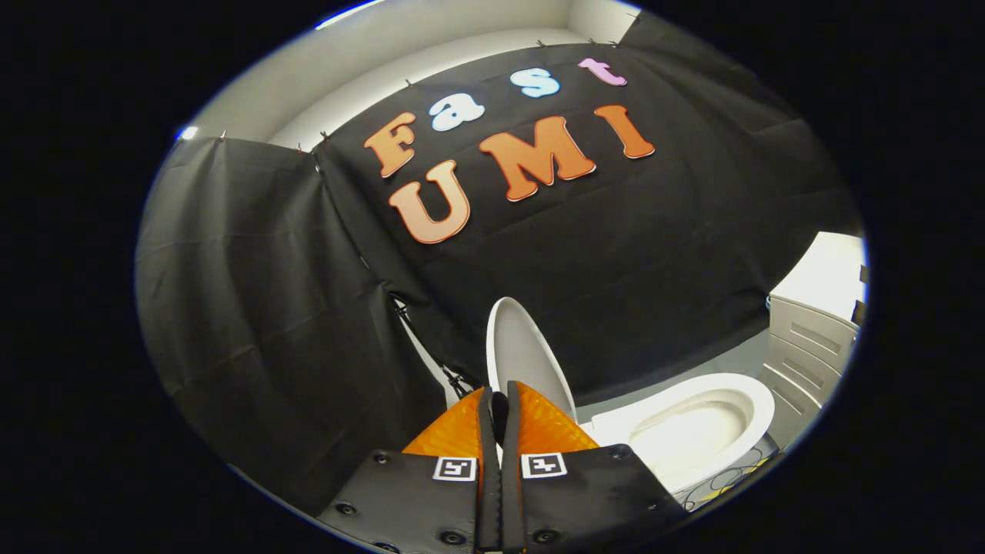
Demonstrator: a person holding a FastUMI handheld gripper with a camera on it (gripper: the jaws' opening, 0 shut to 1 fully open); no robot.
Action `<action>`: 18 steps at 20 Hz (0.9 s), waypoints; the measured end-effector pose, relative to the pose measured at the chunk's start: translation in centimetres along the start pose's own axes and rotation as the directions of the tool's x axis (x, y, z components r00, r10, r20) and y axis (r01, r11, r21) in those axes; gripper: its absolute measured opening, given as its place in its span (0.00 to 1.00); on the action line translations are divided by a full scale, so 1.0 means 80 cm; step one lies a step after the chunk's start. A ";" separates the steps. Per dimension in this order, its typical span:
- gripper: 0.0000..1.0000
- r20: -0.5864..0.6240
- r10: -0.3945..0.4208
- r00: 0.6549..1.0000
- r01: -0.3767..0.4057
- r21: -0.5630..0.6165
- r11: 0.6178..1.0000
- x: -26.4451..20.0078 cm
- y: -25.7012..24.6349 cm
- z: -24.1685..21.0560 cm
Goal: Open the toilet lid.
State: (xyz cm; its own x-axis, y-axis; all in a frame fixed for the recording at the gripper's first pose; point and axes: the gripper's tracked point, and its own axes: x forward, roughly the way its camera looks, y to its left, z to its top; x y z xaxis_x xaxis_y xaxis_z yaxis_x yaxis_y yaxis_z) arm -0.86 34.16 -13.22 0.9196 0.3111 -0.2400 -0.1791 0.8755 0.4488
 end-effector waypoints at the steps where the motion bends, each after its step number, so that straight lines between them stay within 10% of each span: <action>1: 0.08 -0.008 0.012 1.000 -0.012 -0.003 1.000 0.003 0.011 -0.007; 18: 0.08 -0.053 0.063 0.997 -0.067 -0.078 0.995 0.022 0.081 -0.054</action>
State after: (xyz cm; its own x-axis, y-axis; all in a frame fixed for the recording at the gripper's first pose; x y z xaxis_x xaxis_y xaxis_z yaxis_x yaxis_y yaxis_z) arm -1.93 41.98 -14.41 0.8867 0.3846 -0.2565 -0.2669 0.8789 0.3953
